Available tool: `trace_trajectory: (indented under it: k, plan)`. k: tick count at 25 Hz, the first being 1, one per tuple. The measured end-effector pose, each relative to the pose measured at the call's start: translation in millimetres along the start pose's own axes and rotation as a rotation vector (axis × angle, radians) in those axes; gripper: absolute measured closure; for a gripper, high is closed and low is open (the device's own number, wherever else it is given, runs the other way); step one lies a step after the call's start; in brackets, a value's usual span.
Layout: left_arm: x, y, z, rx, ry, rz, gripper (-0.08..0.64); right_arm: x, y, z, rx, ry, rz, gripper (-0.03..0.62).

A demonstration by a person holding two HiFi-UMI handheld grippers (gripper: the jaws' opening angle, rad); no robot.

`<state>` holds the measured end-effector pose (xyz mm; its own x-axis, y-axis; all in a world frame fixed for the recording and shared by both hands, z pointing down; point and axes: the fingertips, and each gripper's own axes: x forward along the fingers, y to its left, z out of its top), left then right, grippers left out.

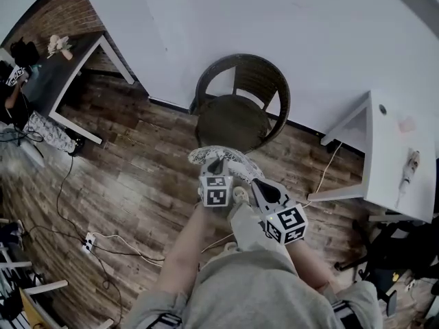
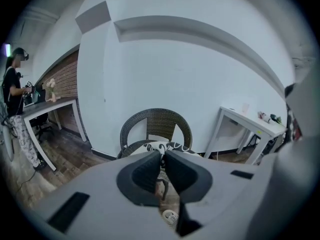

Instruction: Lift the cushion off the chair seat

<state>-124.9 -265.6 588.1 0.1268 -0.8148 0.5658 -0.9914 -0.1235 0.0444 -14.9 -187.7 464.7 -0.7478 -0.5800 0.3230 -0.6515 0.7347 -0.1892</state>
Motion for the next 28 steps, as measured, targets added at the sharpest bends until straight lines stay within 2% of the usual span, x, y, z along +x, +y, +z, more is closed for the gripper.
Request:
trace_trajectory:
  k: [10,28]
  plan:
    - [-97.2,-12.9,25.9,-0.074,-0.102,0.023,0.531,-42.9,30.4,17.3,-0.044,-0.056,-0.013,0.588]
    - [-226.0,-27.0,41.2,-0.086,-0.208,0.001,0.531,-81.2,66.2,28.3,-0.117,-0.111,-0.010,0.588]
